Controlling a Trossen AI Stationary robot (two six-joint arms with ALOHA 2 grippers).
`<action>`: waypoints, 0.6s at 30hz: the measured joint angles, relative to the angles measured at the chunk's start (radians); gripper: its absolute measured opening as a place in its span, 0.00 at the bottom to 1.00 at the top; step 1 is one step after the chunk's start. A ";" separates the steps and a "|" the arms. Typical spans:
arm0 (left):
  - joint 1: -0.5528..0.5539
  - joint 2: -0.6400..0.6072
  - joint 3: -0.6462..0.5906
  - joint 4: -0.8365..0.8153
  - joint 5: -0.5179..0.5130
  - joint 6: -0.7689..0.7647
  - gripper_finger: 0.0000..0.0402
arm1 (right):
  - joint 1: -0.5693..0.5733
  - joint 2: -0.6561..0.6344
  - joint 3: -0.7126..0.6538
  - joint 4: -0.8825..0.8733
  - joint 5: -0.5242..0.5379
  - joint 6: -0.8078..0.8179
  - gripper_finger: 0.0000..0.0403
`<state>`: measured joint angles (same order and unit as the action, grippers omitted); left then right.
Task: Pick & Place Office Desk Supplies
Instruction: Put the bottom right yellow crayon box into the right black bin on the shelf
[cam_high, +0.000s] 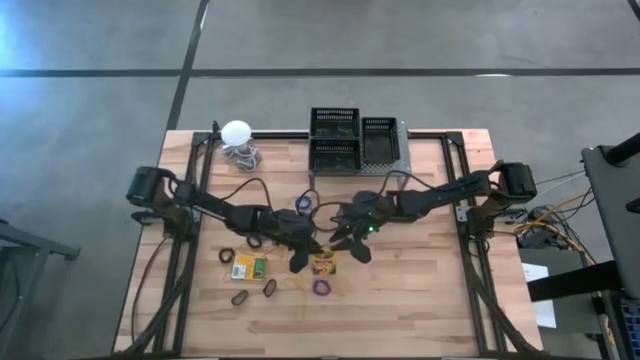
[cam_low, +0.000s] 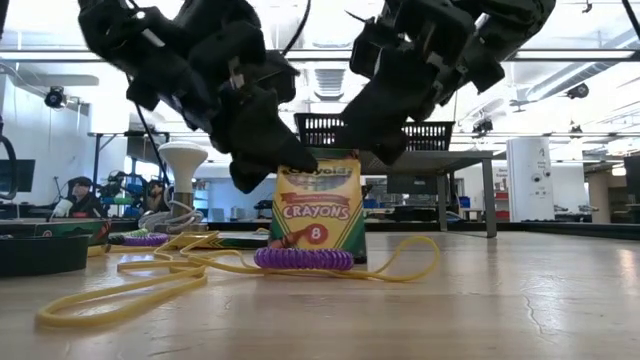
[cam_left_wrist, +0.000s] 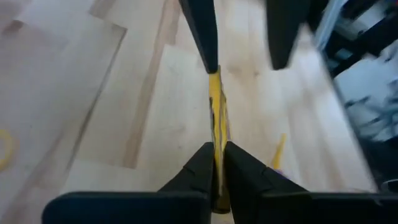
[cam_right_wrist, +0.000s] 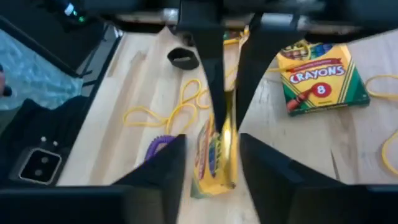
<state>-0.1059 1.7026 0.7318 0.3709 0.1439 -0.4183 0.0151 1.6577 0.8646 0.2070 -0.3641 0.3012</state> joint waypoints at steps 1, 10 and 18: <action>0.000 -0.003 0.017 -0.040 -0.009 0.015 0.08 | 0.001 0.007 0.000 0.002 0.000 -0.009 0.42; -0.003 -0.003 0.109 -0.152 -0.032 0.138 0.07 | 0.013 0.068 -0.001 0.009 0.046 -0.008 0.59; -0.003 -0.004 0.122 -0.161 -0.035 0.153 0.07 | 0.040 0.070 -0.001 0.007 0.027 -0.012 0.44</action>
<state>-0.1085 1.6985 0.8537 0.2098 0.1088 -0.2649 0.0549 1.7279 0.8635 0.2142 -0.3374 0.2892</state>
